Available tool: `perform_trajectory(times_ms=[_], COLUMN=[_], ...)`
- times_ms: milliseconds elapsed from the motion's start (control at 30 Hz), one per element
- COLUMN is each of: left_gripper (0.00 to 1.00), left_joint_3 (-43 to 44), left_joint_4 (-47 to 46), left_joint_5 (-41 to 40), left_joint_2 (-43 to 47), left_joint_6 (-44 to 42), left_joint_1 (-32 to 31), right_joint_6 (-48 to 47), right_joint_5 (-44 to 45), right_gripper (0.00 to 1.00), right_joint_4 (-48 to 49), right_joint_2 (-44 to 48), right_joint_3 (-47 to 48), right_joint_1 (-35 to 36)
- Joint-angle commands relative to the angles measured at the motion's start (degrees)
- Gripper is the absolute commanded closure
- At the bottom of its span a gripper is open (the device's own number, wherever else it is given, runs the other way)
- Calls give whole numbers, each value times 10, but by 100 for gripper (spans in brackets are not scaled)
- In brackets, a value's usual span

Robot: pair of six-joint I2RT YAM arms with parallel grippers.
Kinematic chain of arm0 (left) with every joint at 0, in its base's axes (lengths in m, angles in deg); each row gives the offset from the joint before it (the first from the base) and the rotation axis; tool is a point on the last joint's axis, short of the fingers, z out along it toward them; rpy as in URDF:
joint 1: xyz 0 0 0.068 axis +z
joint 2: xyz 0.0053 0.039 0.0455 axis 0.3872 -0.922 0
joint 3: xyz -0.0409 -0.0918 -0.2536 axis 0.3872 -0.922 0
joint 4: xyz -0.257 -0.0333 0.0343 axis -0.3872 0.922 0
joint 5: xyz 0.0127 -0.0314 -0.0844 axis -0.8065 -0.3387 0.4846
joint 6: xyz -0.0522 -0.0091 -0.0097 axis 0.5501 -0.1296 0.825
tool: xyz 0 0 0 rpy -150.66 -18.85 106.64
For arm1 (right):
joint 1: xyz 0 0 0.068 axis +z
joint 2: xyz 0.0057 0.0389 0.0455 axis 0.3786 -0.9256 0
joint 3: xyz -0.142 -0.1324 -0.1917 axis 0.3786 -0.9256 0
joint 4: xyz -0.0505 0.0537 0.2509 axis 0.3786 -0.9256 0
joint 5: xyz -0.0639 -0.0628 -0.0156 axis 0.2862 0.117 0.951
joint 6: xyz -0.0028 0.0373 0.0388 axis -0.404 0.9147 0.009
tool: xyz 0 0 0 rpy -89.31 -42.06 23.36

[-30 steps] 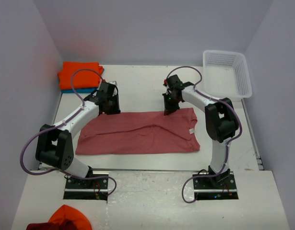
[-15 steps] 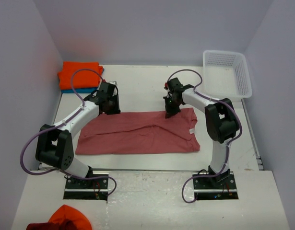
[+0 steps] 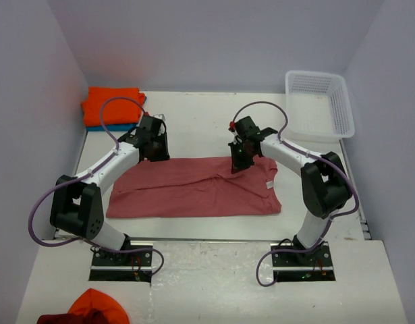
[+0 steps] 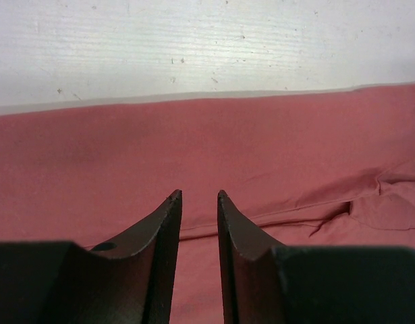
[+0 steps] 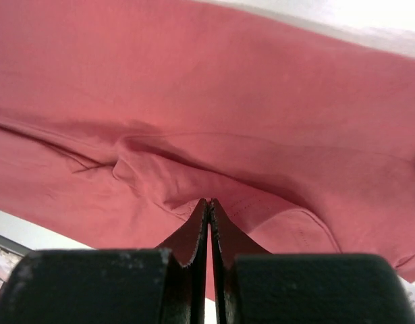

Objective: Fold and stack the t-shirts
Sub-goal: Fold the other side of the tshirt into a rectangle

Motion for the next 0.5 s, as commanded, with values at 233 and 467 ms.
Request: perform_trajectory(times_ms=[233,467], left_gripper=[71,70], left_joint_3=[0,-8], left_joint_4=[-8,-8], left_joint_5=[10,10], left_joint_2=[10,6], left_joint_6=[-17,-19], left_joint_1=[-1,-1], right_joint_6=[25,83], right_joint_5=[5,19], right_gripper=[100,100], right_joint_4=[22,29], right_joint_2=[34,95], right_joint_3=[-39,-96], right_joint_1=[47,121])
